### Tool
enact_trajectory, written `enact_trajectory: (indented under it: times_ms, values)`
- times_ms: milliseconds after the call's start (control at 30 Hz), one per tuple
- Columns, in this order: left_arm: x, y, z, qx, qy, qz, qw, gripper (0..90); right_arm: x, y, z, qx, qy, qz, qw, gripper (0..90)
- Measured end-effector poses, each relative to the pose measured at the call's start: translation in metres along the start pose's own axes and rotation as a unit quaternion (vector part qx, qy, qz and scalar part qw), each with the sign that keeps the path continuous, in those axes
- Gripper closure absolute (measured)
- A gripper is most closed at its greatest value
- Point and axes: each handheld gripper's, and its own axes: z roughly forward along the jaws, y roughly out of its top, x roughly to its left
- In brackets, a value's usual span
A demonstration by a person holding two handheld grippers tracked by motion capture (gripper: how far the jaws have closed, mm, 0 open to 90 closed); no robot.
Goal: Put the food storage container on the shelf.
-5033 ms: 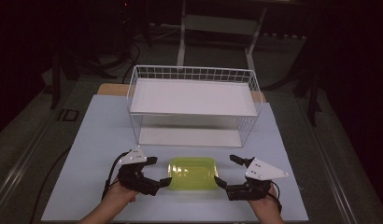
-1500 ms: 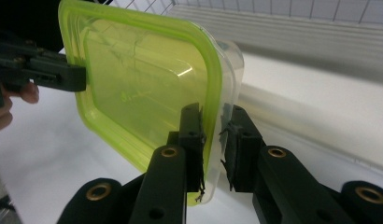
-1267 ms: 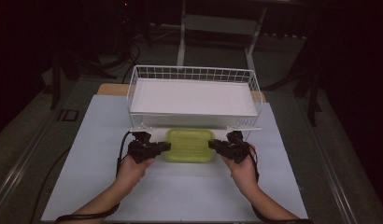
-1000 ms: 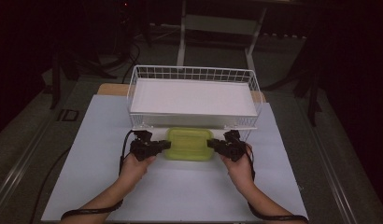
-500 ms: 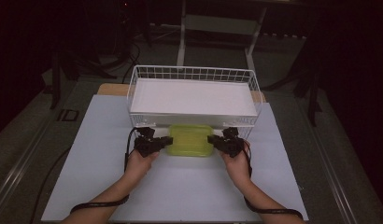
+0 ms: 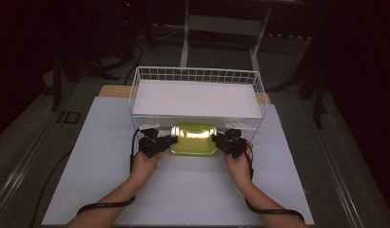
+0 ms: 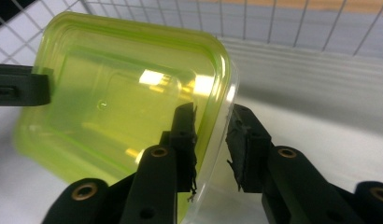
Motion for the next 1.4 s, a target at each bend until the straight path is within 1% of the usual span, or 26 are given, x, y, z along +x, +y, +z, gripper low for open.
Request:
enact_trajectory:
  times_ms: [67, 167, 233, 333, 367, 400, 433, 467, 500, 600, 633, 700, 767, 833, 867, 900, 1000, 1033, 1067, 1133, 1167, 1233, 1267, 1300, 1367, 1400]
  values:
    - [-0.002, 0.001, 0.002, 0.001, 0.006, 0.009, 0.9999, 70.1, 0.000, -0.001, 0.002, -0.006, -0.008, -0.007, 0.9999, 70.0]
    - [-0.001, 0.001, 0.004, -0.004, 0.011, 0.015, 0.9998, 66.8, 0.000, -0.001, 0.005, -0.010, -0.006, 0.001, 0.9999, 66.3]
    - [-0.001, 0.001, 0.005, -0.008, 0.016, 0.020, 0.9997, 64.1, 0.000, -0.002, 0.007, -0.013, -0.007, -0.001, 0.9999, 63.2]
    - [0.001, 0.001, 0.006, -0.011, 0.016, 0.016, 0.9997, 61.5, 0.000, -0.002, 0.009, -0.014, -0.005, 0.008, 0.9999, 62.8]
    - [0.002, 0.001, 0.009, -0.008, 0.022, 0.015, 0.9996, 56.9, 0.002, -0.002, 0.011, -0.015, -0.029, -0.009, 0.9994, 65.0]
    - [0.004, 0.000, 0.010, -0.012, 0.020, 0.010, 0.9997, 56.3, 0.003, -0.003, 0.013, -0.013, -0.035, -0.021, 0.9991, 63.1]
    - [0.004, 0.000, 0.010, -0.012, 0.020, 0.010, 0.9997, 56.3, 0.003, -0.003, 0.013, -0.013, -0.035, -0.021, 0.9991, 63.1]
    - [0.004, 0.001, 0.011, -0.017, 0.022, 0.012, 0.9995, 56.3, 0.003, -0.004, 0.014, -0.021, -0.036, -0.028, 0.9987, 62.8]
    - [0.006, 0.002, 0.012, -0.016, 0.026, 0.017, 0.9994, 54.6, 0.004, -0.004, 0.015, -0.022, -0.039, -0.024, 0.9987, 62.2]
    - [0.007, 0.004, 0.012, -0.014, 0.027, 0.016, 0.9994, 53.2, 0.005, -0.003, 0.015, -0.022, -0.040, -0.024, 0.9987, 61.9]
    - [0.007, 0.004, 0.012, -0.015, 0.026, 0.017, 0.9994, 51.2, 0.005, -0.003, 0.014, -0.028, -0.038, -0.031, 0.9984, 58.1]
    - [0.006, 0.004, 0.010, -0.017, 0.027, 0.018, 0.9993, 51.1, 0.006, -0.001, 0.011, -0.032, -0.032, -0.034, 0.9984, 56.6]
    - [0.006, 0.004, 0.006, -0.024, 0.025, 0.016, 0.9993, 51.1, 0.009, 0.000, 0.005, -0.040, -0.025, -0.031, 0.9984, 56.5]
    - [0.005, 0.004, 0.002, -0.025, 0.023, 0.016, 0.9993, 51.0, 0.012, 0.000, 0.002, -0.037, -0.019, -0.034, 0.9985, 56.2]
    - [0.005, 0.004, 0.002, -0.025, 0.023, 0.016, 0.9993, 50.9, 0.014, -0.001, 0.000, -0.038, -0.016, -0.039, 0.9984, 56.5]
    - [0.002, 0.003, -0.002, -0.029, 0.024, 0.012, 0.9992, 51.0, 0.016, -0.002, -0.002, -0.036, -0.013, -0.043, 0.9983, 56.8]
    - [0.000, 0.000, -0.010, -0.029, 0.025, 0.031, 0.9988, 50.9, 0.021, -0.006, -0.007, -0.033, -0.001, -0.043, 0.9986, 56.9]
    - [0.000, 0.000, -0.010, -0.029, 0.025, 0.031, 0.9988, 50.9, 0.021, -0.006, -0.007, -0.033, -0.001, -0.043, 0.9986, 56.9]
    - [-0.006, -0.001, -0.016, -0.027, 0.026, 0.043, 0.9983, 50.9, 0.023, -0.007, -0.010, -0.031, 0.003, -0.042, 0.9986, 57.8]
    - [-0.009, -0.002, -0.022, -0.026, 0.025, 0.050, 0.9981, 50.9, 0.029, -0.009, -0.015, -0.029, 0.013, -0.049, 0.9983, 59.2]
    - [-0.012, -0.003, -0.026, -0.025, 0.027, 0.060, 0.9975, 50.9, 0.031, -0.010, -0.016, -0.028, 0.015, -0.051, 0.9982, 60.6]
    - [-0.015, -0.004, -0.033, -0.027, 0.026, 0.069, 0.9969, 50.9, 0.035, -0.012, -0.018, -0.021, 0.023, -0.053, 0.9981, 62.4]
    - [-0.016, -0.005, -0.037, -0.028, 0.026, 0.072, 0.9967, 50.9, 0.036, -0.013, -0.018, -0.019, 0.027, -0.054, 0.9980, 66.6]
    - [-0.017, -0.006, -0.041, -0.031, 0.024, 0.072, 0.9966, 50.2, 0.038, -0.014, -0.019, -0.017, 0.032, -0.053, 0.9979, 68.1]
    - [-0.018, -0.009, -0.048, -0.033, 0.022, 0.068, 0.9969, 48.4, 0.040, -0.017, -0.020, -0.011, 0.039, -0.056, 0.9976, 77.8]
    - [-0.019, -0.010, -0.051, -0.034, 0.020, 0.068, 0.9969, 45.8, 0.042, -0.018, -0.019, -0.002, 0.046, -0.059, 0.9972, 81.4]
